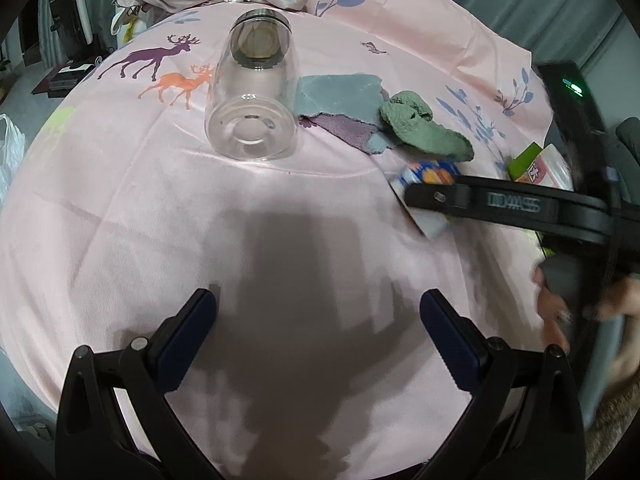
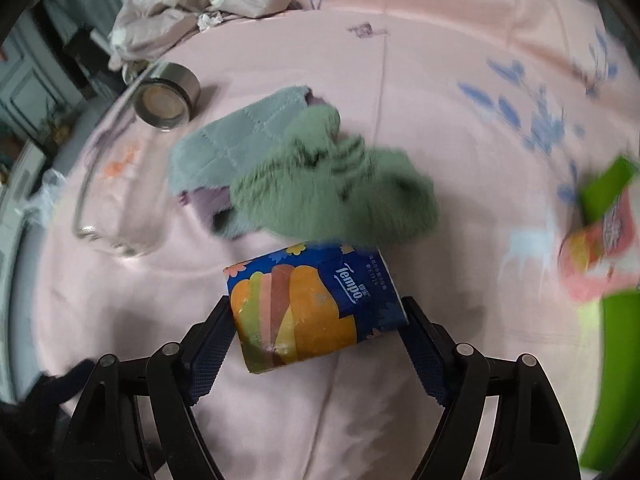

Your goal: Organize soft objects

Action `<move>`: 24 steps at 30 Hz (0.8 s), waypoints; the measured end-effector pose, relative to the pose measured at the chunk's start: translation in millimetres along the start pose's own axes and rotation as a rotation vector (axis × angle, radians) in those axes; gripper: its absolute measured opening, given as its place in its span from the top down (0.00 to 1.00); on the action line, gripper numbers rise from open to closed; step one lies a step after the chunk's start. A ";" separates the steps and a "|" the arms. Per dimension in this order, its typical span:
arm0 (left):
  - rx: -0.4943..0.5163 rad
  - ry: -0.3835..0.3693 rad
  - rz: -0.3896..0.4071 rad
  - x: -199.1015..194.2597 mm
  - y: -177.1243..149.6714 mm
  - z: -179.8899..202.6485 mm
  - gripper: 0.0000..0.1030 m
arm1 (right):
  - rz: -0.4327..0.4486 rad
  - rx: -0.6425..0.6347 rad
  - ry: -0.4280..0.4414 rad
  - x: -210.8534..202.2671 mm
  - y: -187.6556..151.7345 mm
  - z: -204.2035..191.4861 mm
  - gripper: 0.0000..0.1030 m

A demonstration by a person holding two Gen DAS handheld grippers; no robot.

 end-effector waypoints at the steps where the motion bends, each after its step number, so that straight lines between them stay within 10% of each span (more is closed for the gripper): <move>1: 0.003 0.004 0.001 0.1 -0.2 0.4 0.01 | -0.017 0.034 0.028 -1.5 -3.2 1.5 0.21; 13: 0.027 -0.026 -0.012 -1.4 -3.3 10.8 0.03 | -0.054 0.166 0.151 -31.5 -74.1 11.0 0.20; 24: 0.060 -0.175 -0.037 -7.7 -12.1 53.0 0.16 | 0.069 0.183 0.191 -57.7 -66.3 26.5 0.20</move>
Point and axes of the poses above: each gripper's, at about its wrist camera, not at the fingertips, and x roughly the way its jaws point, z to its right, y to its top, the point moved 7 cm from there along x, roughly the way its jaws point
